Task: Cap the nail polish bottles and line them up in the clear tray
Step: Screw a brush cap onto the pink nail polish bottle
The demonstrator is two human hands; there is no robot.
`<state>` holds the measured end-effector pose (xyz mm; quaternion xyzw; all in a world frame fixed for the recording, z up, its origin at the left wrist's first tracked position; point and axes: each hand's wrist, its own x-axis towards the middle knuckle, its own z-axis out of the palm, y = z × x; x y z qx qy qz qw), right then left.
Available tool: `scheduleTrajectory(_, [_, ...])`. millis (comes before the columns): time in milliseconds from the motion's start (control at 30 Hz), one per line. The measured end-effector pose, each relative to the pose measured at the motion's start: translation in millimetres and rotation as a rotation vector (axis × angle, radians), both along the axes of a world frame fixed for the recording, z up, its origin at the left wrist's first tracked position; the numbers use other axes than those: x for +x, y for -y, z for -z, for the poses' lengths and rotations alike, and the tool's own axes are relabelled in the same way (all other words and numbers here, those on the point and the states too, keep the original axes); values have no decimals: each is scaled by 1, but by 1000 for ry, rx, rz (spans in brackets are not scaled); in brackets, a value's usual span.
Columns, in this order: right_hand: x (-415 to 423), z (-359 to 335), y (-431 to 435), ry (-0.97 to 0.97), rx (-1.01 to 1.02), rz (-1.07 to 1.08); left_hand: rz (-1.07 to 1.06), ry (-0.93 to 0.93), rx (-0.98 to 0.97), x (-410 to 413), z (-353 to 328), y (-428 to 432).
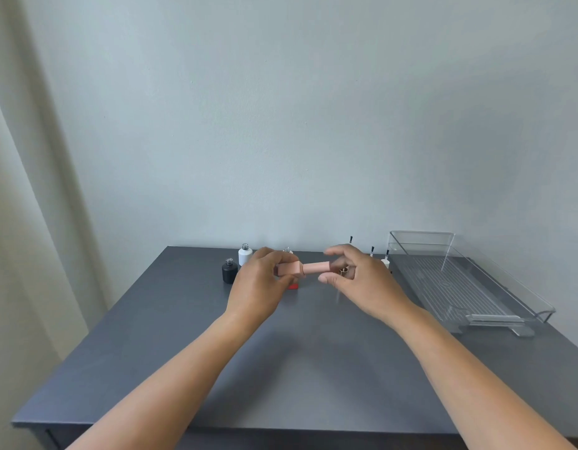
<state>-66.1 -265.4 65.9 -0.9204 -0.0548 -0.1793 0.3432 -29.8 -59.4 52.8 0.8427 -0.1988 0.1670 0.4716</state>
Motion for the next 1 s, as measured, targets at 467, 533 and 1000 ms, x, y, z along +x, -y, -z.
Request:
scheduleTrajectory(467, [-1, -4, -4, 45, -59, 35, 13, 48, 21, -4, 3, 3])
scheduleTrajectory(533, [-3, -5, -3, 55, -138, 6, 16, 22, 41, -3, 3, 0])
scheduleTrajectory(1000, [-5, 1, -14, -29, -359, 7, -10, 389, 322, -15, 3, 3])
